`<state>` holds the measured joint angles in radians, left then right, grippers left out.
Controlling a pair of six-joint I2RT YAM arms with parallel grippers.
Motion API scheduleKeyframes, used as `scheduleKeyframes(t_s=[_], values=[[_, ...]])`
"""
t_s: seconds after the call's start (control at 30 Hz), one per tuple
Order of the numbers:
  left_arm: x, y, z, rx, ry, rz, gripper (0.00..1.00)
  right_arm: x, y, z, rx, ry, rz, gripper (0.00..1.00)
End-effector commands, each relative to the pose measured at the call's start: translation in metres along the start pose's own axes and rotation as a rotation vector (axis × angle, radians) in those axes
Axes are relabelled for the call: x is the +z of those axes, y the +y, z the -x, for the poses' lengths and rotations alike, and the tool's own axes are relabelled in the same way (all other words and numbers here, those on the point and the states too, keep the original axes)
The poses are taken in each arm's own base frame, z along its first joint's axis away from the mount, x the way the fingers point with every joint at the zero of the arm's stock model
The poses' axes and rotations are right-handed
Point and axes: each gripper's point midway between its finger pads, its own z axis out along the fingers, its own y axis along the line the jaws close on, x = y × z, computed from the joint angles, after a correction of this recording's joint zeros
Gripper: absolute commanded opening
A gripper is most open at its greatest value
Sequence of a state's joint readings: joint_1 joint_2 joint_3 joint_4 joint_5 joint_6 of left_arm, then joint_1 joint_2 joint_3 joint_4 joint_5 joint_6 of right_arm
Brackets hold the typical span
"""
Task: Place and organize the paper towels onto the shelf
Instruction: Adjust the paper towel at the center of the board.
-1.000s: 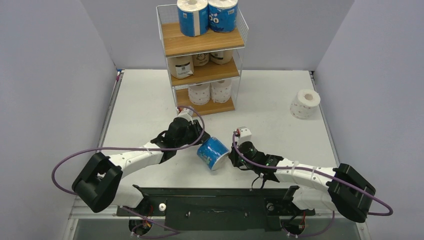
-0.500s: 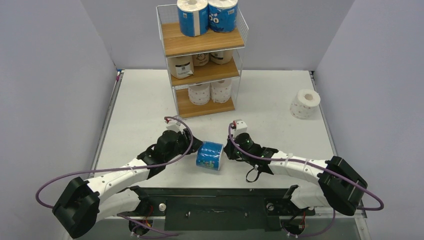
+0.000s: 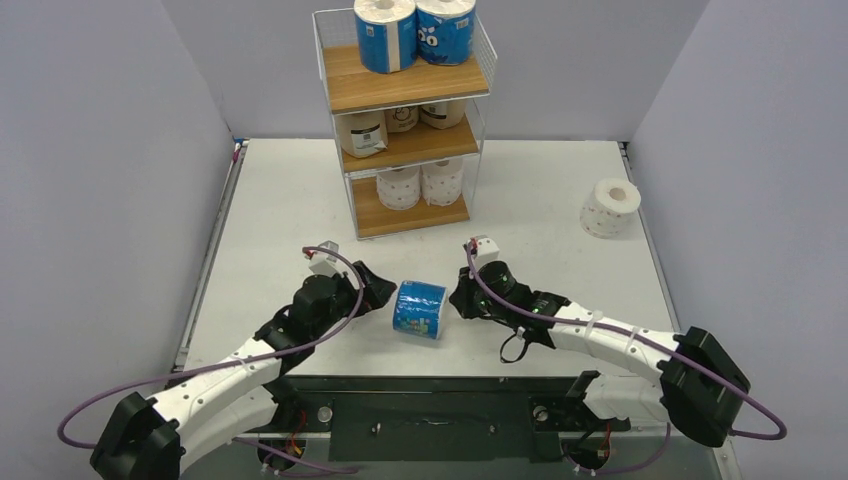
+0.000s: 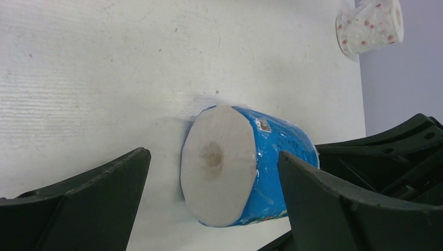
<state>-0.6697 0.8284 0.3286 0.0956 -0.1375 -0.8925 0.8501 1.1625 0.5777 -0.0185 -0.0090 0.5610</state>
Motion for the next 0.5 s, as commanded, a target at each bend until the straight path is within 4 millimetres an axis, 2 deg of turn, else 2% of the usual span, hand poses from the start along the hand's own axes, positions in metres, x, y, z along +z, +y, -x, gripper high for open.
scheduleKeyframes(t_s=[0.0, 0.1, 0.27, 0.47], values=[[0.008, -0.028, -0.001, -0.031, 0.029, -0.139, 0.91, 0.008, -0.001, -0.003, -0.007, 0.067, -0.027, 0.0], [0.01, -0.044, -0.011, -0.019, 0.086, -0.227, 0.9, 0.016, 0.001, 0.0, -0.005, 0.077, -0.038, 0.0], [0.009, -0.053, -0.022, -0.015, 0.124, -0.311, 0.9, 0.03, 0.005, 0.018, -0.018, 0.06, -0.051, 0.0], [0.013, -0.061, -0.031, -0.029, 0.154, -0.38, 0.9, 0.043, -0.016, 0.028, 0.003, 0.089, -0.102, 0.0]])
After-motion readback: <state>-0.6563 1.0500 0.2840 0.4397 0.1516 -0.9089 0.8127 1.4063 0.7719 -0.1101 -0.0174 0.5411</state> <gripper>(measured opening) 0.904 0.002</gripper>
